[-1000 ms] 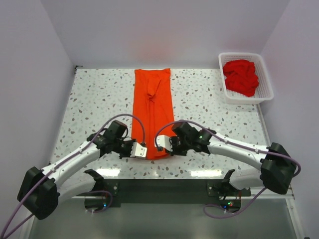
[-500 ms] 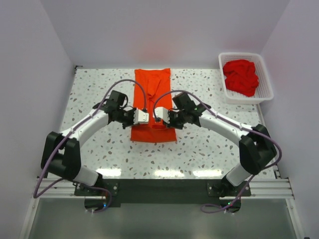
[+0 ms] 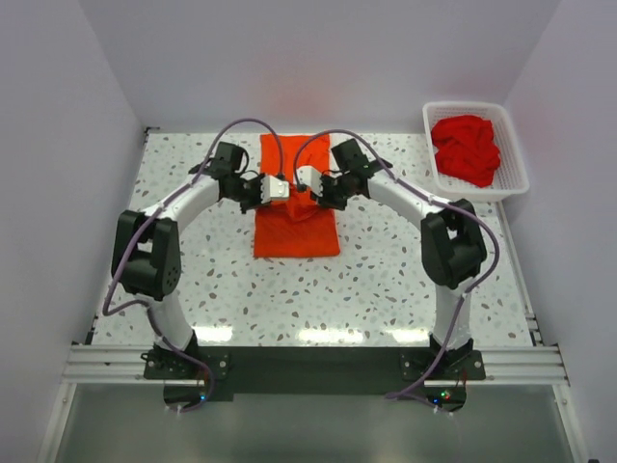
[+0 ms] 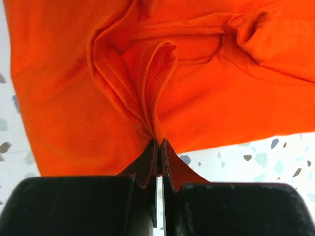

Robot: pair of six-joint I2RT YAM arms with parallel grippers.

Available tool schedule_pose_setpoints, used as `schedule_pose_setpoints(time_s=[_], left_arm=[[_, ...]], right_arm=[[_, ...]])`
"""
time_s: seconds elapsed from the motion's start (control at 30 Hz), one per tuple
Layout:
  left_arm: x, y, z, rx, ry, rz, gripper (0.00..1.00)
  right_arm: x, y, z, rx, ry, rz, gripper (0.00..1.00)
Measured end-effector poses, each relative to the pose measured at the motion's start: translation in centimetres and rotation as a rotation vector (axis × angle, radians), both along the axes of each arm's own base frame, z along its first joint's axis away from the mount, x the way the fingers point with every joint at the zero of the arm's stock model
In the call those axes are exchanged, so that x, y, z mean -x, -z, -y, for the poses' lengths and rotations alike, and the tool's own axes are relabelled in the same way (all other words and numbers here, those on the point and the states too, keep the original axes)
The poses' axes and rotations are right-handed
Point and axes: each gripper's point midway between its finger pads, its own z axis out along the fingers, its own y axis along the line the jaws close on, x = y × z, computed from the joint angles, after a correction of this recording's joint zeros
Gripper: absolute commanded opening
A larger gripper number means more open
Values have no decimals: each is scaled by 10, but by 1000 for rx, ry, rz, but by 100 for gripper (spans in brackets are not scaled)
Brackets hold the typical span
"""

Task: Fold and stack the t-shirts
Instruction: Fold the tshirt

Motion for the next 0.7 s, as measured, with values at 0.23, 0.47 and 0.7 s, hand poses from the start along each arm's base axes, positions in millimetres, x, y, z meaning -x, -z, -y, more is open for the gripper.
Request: schedule_pose_setpoints(time_s=[0.23, 0.47, 0.7], left_arm=[[-43, 3, 0, 4, -19, 24, 0], [-64, 15, -5, -6, -25, 25, 0], [-75, 29, -6, -17, -33, 10, 0]], right_arm=[[-36, 13, -3, -1, 4, -4, 0], [-54, 26, 3, 13, 18, -13, 0], [-66, 37, 5, 17, 28, -18, 0]])
